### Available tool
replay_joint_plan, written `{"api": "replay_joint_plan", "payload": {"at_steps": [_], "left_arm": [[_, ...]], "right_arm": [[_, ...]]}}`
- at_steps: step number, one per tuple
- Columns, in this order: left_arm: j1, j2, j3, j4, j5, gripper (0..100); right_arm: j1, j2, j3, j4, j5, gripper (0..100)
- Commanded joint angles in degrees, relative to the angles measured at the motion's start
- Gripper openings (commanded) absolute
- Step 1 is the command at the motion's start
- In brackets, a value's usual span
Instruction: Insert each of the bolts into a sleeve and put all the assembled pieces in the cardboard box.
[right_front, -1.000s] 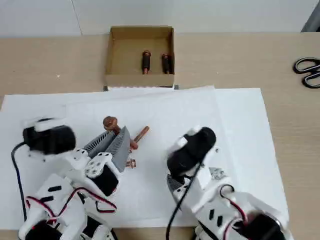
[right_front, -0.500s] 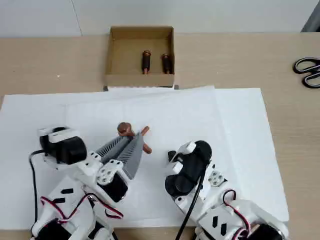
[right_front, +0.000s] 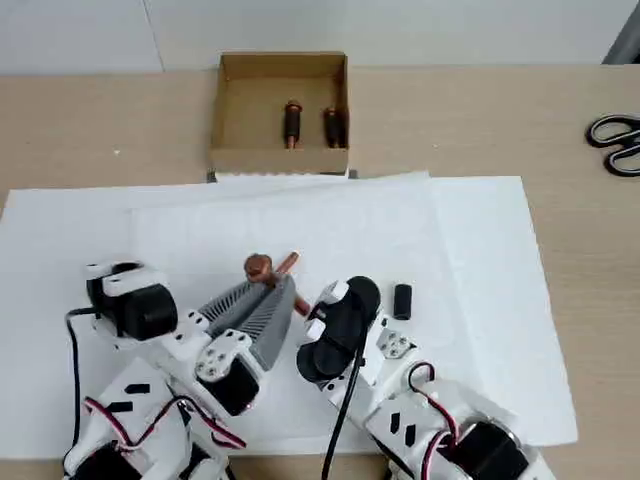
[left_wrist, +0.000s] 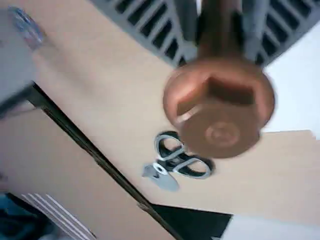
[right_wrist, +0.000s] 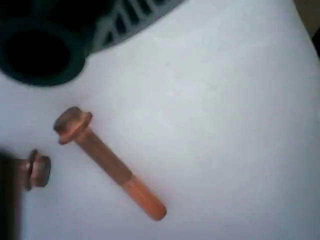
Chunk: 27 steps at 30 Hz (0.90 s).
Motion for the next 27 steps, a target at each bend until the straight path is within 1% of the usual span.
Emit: {"api": "replay_joint_plan", "payload": {"at_steps": [1, 4, 10, 15, 27], "left_arm": [[2.5, -0.6, -0.6, -1.7, 0.2, 1], [2.7, -0.5, -0.3, -1.5, 0.2, 1], [2.5, -0.6, -0.5, 1.5, 0.1, 1], [2.5, -0.6, -0.2, 1.6, -1.5, 1], [2.7, -0.6, 2.2, 1.7, -2.4, 1]], "right_arm": [[-0.4, -0.4, -0.3, -2.6, 0.7, 0.3], [-0.4, -0.4, -0.4, -2.4, 0.7, 0.3], [-0.4, -0.5, -0.9, -2.2, 0.7, 0.3], [-0.4, -0.5, -2.6, -1.8, 0.7, 0.3], [-0.4, -0.5, -5.6, -0.3, 0.7, 0.3]]}}
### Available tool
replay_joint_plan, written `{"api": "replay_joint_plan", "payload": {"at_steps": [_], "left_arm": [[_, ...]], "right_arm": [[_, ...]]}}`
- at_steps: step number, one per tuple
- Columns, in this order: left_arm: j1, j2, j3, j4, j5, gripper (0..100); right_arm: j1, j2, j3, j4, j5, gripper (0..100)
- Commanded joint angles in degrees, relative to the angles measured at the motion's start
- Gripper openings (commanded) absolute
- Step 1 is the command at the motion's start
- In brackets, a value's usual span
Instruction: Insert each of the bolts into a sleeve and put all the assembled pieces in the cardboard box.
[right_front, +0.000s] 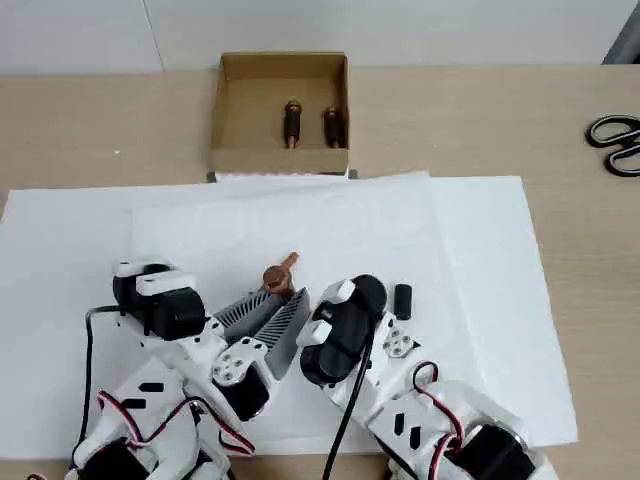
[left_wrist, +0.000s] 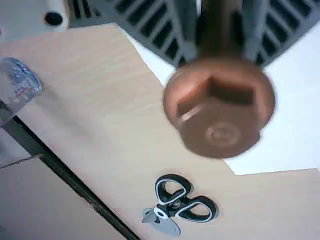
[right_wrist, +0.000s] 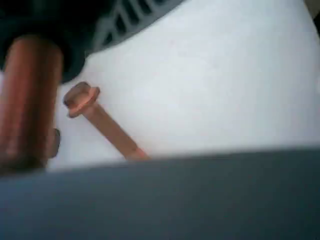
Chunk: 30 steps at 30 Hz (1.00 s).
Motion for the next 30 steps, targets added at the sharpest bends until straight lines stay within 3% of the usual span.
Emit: {"api": "replay_joint_plan", "payload": {"at_steps": [1, 7, 18, 27, 30], "left_arm": [[0.3, -0.4, -0.2, 0.0, -0.4, 1], [0.5, -0.3, 1.1, 0.2, -0.4, 1], [7.4, -0.2, 2.9, 5.9, -4.3, 1], [6.9, -0.2, 3.6, 4.6, -6.2, 1], [5.8, -0.2, 3.5, 4.7, -6.2, 5]], "right_arm": [[-0.4, -0.5, -3.7, 0.0, 0.5, 0.3], [-0.4, -0.4, -4.0, -0.4, 0.5, 0.3], [-0.4, -0.4, -5.8, -0.5, 0.6, 0.3], [-0.4, -0.4, -7.1, -0.2, 3.0, 0.3], [-0.4, -0.4, -7.1, -0.3, 2.9, 0.3]]}}
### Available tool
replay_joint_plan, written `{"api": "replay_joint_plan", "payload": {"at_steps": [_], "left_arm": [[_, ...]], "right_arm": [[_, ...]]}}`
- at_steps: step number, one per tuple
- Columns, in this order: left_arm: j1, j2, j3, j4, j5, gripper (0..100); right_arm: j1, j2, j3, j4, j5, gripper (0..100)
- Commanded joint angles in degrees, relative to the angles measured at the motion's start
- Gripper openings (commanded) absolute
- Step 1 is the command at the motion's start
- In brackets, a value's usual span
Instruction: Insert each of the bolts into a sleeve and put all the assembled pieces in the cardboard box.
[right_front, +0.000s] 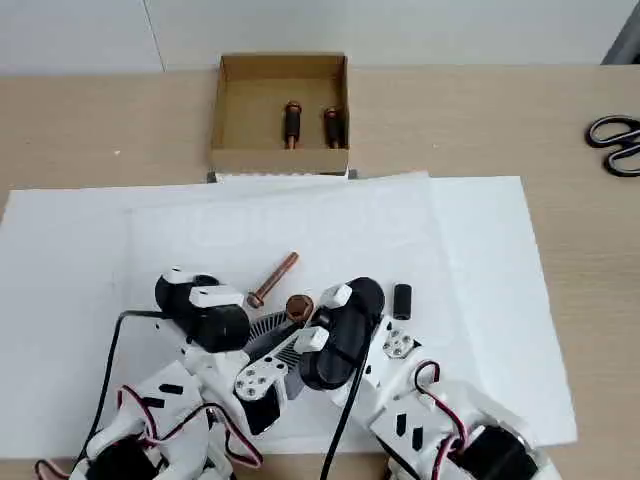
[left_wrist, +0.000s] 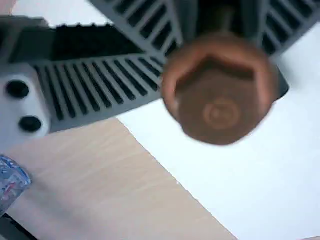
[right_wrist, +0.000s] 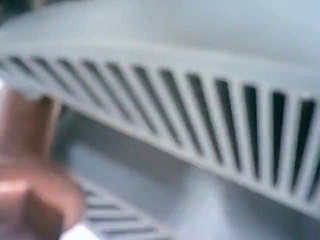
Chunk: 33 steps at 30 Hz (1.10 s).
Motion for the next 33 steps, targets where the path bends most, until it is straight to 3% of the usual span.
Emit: {"api": "replay_joint_plan", "payload": {"at_steps": [1, 5, 19, 21, 24, 33], "left_arm": [[-0.6, 0.3, 0.0, 0.2, -0.6, 8], [-0.6, 0.3, -0.6, 0.7, -0.5, 16], [-9.5, 0.3, -6.8, 2.2, -0.5, 16], [-11.4, 0.2, -8.0, 3.8, -0.5, 14], [-13.7, -0.1, -9.4, 5.4, -0.5, 0], [-22.3, 0.2, -1.7, 6.1, -1.4, 1]], "right_arm": [[-0.2, -0.6, -5.2, -0.4, 0.6, 0.3], [-0.2, -0.6, -5.1, 0.0, 0.6, 0.3], [2.6, -0.5, -4.7, 0.0, 0.4, 0.3], [3.5, -0.6, -4.7, 0.0, 0.3, 0.3], [3.7, -0.6, -4.7, 0.0, 0.3, 0.3], [11.1, -0.1, -3.7, 4.9, -7.3, 0.3]]}}
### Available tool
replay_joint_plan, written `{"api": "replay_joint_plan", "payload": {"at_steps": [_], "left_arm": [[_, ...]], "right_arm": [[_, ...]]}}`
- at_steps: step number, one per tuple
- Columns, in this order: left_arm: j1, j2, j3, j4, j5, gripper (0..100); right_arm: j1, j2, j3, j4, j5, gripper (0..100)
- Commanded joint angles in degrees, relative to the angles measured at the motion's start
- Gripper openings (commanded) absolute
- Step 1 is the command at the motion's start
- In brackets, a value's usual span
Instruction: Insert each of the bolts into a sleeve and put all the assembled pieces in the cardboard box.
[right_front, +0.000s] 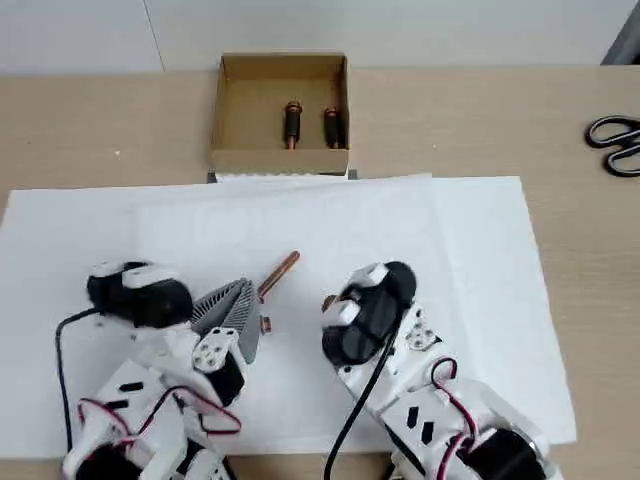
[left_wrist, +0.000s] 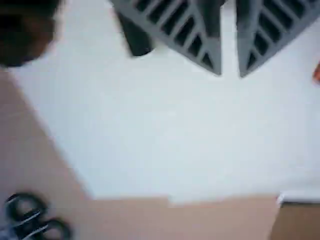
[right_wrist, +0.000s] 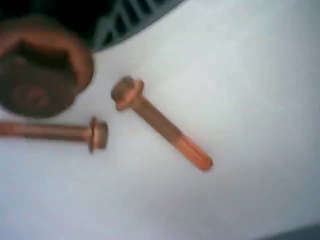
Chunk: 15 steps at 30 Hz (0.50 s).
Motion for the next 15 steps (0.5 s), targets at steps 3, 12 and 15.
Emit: {"api": "replay_joint_plan", "payload": {"at_steps": [3, 12, 15], "left_arm": [[-5.5, -0.1, 6.7, -2.5, -6.5, 1], [-16.2, -0.4, 23.9, -7.6, -7.8, 1], [-16.4, -0.4, 25.6, -7.9, -7.9, 1]], "right_arm": [[5.9, 0.0, -1.3, 5.1, -5.1, 0.3], [9.2, 8.1, -6.0, 0.0, -12.3, 0.3], [9.1, 21.1, -16.8, -2.2, -15.6, 0.3]]}}
